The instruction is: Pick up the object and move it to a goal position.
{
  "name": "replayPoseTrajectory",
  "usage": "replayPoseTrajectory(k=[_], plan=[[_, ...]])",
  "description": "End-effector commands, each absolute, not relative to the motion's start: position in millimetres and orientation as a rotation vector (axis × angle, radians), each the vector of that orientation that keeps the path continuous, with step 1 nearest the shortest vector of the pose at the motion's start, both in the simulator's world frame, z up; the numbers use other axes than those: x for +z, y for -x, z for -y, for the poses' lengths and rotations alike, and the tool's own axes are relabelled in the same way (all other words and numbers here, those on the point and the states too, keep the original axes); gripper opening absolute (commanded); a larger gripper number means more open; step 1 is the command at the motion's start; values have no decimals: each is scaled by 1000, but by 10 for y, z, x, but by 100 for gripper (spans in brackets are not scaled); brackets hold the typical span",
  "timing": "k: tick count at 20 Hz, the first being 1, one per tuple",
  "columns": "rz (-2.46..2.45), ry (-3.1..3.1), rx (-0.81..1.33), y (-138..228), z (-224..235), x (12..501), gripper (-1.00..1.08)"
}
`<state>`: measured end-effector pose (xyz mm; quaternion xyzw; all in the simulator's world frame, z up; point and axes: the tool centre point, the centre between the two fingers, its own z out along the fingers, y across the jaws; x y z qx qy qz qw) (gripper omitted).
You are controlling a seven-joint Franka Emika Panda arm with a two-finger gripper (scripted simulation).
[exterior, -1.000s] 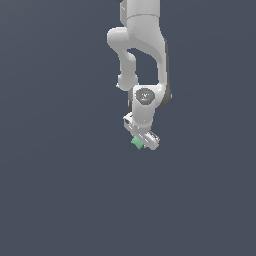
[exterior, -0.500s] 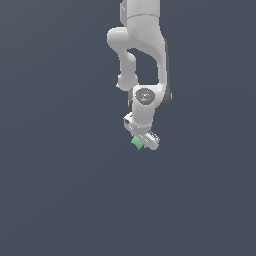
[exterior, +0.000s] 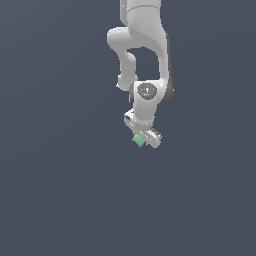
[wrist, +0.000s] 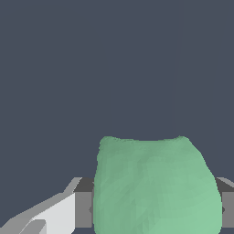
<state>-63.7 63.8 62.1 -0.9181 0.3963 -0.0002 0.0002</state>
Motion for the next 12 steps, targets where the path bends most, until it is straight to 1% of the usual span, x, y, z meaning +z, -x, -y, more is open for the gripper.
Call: replayPoseTrajectory(k=[1,7,12], plan=[[-1245,2884,-1,644,-667,753,-100],[-1245,2884,-1,664,-759,1161,-100],[-1245,2885,-1,669,-809,1382,-100]])
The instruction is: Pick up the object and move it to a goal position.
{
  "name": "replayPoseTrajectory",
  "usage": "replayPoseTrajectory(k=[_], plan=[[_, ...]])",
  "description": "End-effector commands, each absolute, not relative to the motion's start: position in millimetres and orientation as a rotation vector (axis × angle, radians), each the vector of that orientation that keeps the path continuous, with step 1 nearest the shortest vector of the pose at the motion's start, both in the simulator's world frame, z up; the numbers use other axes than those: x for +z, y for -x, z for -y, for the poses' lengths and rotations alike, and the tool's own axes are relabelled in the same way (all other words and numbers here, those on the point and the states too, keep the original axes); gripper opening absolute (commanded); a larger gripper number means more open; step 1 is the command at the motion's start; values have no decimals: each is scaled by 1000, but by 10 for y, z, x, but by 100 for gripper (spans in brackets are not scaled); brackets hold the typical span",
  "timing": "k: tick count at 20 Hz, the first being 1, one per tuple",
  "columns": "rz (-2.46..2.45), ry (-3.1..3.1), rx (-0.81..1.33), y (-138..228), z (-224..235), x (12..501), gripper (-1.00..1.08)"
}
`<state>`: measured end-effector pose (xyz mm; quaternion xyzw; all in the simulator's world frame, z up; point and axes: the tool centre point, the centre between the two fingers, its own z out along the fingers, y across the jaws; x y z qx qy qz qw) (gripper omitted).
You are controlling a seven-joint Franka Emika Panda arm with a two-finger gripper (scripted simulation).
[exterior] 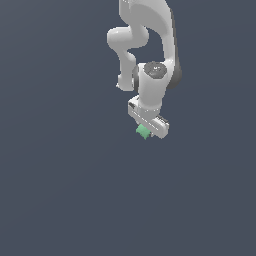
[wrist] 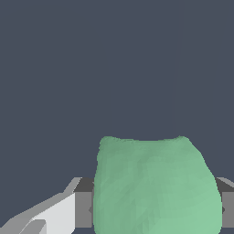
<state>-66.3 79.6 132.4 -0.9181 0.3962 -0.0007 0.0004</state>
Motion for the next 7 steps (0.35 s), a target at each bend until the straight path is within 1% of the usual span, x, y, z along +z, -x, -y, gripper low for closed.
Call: replayPoseTrajectory(k=[1,7], plan=[[-1245,2885,-1,669,-815,1409,-100],[-1245,2885,-1,659,-826,1448,-100]])
